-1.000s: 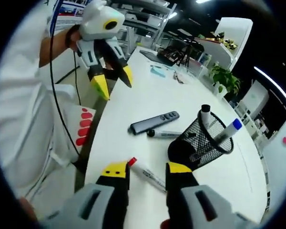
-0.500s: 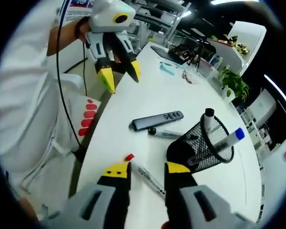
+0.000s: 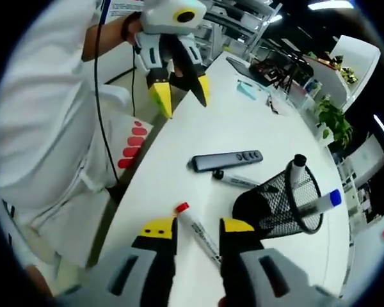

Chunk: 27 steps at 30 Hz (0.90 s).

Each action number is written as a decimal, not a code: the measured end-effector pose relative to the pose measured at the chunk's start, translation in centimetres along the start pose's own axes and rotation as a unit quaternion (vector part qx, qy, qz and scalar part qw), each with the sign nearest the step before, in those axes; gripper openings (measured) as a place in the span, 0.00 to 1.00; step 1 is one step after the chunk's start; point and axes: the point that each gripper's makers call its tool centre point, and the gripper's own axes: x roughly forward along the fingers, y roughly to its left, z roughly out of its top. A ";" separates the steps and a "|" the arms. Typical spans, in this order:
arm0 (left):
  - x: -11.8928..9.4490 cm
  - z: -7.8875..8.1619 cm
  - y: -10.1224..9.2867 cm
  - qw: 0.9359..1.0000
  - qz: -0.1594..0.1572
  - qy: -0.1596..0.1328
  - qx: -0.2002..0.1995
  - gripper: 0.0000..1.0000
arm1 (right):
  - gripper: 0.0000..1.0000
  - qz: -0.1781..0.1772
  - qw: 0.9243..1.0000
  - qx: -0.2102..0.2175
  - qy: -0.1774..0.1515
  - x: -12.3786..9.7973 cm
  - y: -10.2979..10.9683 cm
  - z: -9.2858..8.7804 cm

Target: Place the scattered laser pointers and whiteboard markers into the pen holder and stack the scattered paper cups together

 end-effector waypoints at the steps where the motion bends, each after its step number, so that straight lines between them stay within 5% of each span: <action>1: 0.0 0.0 0.0 1.000 0.001 0.000 -0.001 0.38 | 0.25 0.002 1.000 -0.002 0.002 0.1 0.0 0.0; 27: -0.1 -0.6 0.5 1.000 0.002 -0.001 -0.007 0.38 | 0.22 0.067 0.997 -0.025 0.026 0.7 0.6 0.2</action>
